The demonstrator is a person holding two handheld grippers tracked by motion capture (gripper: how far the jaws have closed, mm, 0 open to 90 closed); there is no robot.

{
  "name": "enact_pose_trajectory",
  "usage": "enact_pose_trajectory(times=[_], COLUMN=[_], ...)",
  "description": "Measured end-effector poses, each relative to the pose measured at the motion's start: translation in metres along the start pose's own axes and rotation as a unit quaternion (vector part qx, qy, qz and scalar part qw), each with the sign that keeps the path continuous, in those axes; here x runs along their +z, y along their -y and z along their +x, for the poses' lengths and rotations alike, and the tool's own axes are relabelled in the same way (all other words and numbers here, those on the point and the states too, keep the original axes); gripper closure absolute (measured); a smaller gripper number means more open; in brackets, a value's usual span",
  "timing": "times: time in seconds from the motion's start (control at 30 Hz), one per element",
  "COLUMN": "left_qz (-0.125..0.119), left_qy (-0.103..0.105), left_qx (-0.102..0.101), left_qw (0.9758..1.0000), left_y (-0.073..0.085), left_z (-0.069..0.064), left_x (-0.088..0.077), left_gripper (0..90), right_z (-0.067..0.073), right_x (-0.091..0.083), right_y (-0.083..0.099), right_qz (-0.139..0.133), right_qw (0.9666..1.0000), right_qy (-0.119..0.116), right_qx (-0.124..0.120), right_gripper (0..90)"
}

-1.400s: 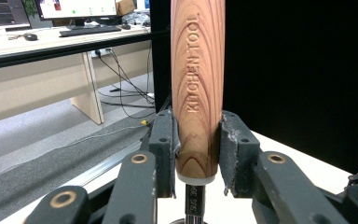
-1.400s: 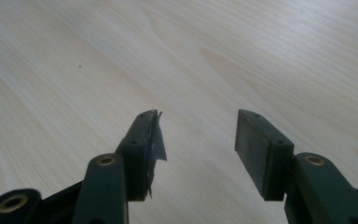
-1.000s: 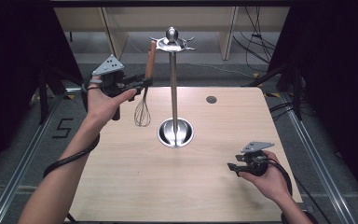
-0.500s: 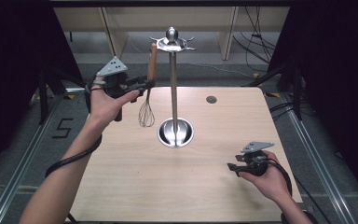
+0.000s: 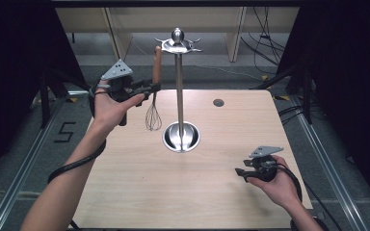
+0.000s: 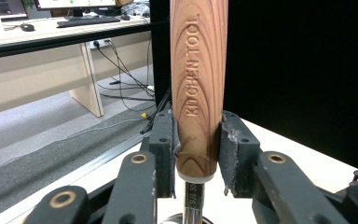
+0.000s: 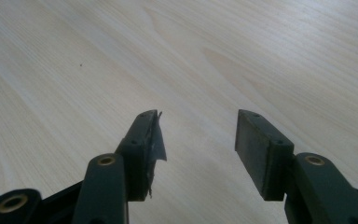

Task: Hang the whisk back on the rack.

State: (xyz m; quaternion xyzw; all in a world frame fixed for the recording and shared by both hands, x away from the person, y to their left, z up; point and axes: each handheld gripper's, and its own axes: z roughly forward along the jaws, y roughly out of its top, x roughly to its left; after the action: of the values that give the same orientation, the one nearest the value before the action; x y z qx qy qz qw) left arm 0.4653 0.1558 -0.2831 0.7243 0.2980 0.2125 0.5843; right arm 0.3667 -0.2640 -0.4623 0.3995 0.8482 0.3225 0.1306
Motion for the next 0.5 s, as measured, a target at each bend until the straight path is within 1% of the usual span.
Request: enact_pose_trajectory(times=[0.03,0.07,0.27,0.43,0.47,0.5], left_qz=[0.000,0.000,0.000,-0.002,-0.002,-0.002], left_qy=[0.000,-0.001,-0.001,-0.005,-0.005,-0.004], left_qx=[0.000,0.001,0.004,0.001,0.000,0.001], left_qw=[1.0000,1.0000,1.0000,1.0000,1.0000,1.0000], left_y=[0.0000,0.0001,0.0009,0.0012,0.0014,0.0015], left_z=[0.0000,0.0000,0.0008,0.0004,0.0004,0.0004], left_x=[0.0000,0.0000,0.0003,0.0015,0.0020,0.0023], left_gripper=[68.3,68.3,68.3,68.2,68.2,68.2], right_z=[0.0000,0.0002,0.0000,0.0001,-0.0004,-0.0006], right_x=[0.0000,0.0016,0.0017,0.0011,0.0026,0.0007], right_y=[0.0000,0.0006,0.0007,0.0005,0.0010,0.0004], right_qz=[0.000,-0.010,-0.011,-0.009,-0.019,-0.009], right_qw=[1.0000,0.9999,0.9999,1.0000,0.9998,0.9999], right_qy=[0.000,0.002,0.002,0.002,0.005,0.002], right_qx=[0.000,-0.001,-0.003,-0.002,-0.008,-0.008], right_gripper=[50.1,50.0,50.0,50.0,50.0,50.0])
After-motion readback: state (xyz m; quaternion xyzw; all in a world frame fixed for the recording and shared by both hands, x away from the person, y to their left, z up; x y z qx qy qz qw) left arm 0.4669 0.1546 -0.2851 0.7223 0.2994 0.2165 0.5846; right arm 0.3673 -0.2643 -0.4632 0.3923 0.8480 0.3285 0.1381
